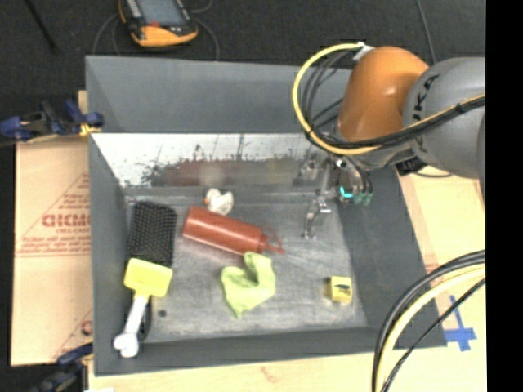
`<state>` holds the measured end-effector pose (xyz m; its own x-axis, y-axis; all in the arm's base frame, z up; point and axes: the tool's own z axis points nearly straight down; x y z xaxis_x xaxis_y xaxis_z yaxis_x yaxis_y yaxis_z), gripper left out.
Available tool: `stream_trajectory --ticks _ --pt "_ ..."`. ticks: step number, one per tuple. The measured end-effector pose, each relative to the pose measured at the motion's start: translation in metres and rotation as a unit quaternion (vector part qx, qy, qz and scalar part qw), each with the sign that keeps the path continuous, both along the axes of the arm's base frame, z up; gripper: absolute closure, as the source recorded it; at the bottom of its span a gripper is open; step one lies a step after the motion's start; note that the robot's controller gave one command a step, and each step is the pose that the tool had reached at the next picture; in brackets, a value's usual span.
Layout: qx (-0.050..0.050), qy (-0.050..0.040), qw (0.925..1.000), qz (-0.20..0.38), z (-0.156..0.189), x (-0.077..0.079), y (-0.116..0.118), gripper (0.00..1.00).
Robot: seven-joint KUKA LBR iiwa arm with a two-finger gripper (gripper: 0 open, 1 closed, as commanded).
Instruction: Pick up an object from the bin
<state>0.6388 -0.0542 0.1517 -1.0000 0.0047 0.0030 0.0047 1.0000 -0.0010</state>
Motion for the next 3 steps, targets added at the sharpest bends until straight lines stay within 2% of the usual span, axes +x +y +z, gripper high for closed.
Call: stream_trajectory --ticks 1,2,3 --pt "-0.001 -0.0040 1.0000 0.001 0.005 0.002 0.000 1.00" --pt "-0.001 -0.0040 1.0000 0.001 0.005 0.002 0.000 1.00" --pt "0.000 -0.0056 0.9979 -0.065 0.000 -0.021 0.027 1.00"
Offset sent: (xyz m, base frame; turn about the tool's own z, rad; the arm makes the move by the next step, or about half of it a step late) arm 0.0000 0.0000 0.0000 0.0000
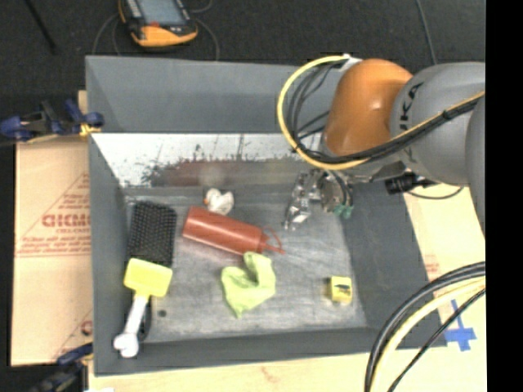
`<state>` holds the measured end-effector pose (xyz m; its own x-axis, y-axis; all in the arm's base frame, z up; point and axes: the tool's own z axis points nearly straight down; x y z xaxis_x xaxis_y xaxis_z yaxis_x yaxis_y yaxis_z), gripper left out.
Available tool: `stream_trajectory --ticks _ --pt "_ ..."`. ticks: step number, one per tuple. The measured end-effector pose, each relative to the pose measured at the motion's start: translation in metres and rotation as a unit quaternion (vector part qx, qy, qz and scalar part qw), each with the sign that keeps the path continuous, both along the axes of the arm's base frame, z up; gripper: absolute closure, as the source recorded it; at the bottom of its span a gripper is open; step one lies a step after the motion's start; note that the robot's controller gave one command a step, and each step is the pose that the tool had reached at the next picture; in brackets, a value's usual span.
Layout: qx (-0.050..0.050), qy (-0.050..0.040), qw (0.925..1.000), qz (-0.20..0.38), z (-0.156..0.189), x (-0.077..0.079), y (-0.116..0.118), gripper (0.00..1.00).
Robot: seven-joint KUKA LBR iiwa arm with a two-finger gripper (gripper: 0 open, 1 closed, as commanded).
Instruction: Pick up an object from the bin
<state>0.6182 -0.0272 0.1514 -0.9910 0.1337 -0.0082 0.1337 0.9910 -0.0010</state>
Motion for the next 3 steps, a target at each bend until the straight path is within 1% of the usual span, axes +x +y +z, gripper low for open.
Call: stream_trajectory --ticks 1,2,3 --pt "0.000 0.0014 0.9999 0.013 0.004 0.015 0.040 0.00" --pt "0.000 0.0016 0.9999 0.012 0.004 0.015 0.040 0.00" --pt "0.000 0.0007 0.9999 0.011 -0.011 -0.006 0.067 0.00"
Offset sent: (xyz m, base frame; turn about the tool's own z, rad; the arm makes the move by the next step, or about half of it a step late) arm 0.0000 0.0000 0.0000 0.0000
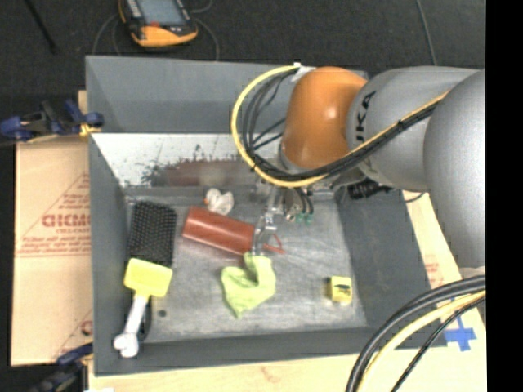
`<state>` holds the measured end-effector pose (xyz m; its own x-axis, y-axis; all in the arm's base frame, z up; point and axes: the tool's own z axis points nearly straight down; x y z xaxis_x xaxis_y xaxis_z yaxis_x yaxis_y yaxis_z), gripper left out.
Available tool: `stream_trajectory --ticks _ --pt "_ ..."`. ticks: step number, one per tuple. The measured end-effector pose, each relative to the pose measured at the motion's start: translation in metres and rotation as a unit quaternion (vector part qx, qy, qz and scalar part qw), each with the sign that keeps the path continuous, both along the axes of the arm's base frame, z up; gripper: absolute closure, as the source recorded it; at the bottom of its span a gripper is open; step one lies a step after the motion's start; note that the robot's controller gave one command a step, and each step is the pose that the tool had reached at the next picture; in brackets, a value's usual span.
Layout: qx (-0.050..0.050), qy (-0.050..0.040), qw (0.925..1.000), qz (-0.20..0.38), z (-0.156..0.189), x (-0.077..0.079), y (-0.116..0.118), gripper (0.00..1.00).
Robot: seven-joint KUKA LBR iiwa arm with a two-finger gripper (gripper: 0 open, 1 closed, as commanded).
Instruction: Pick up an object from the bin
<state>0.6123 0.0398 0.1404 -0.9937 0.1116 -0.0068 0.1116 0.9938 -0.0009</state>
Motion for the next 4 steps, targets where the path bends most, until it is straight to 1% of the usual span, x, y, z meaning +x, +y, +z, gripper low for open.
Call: stream_trajectory --ticks 1,2,3,4 --pt "0.001 0.0010 1.0000 -0.001 -0.011 -0.004 0.013 0.00" --pt "0.003 0.0013 0.9956 0.093 -0.058 0.023 0.003 1.00" --pt "0.003 0.0012 0.9956 0.093 -0.058 0.023 0.003 1.00" --pt "0.001 0.0007 0.9981 0.061 0.063 0.029 0.015 1.00"
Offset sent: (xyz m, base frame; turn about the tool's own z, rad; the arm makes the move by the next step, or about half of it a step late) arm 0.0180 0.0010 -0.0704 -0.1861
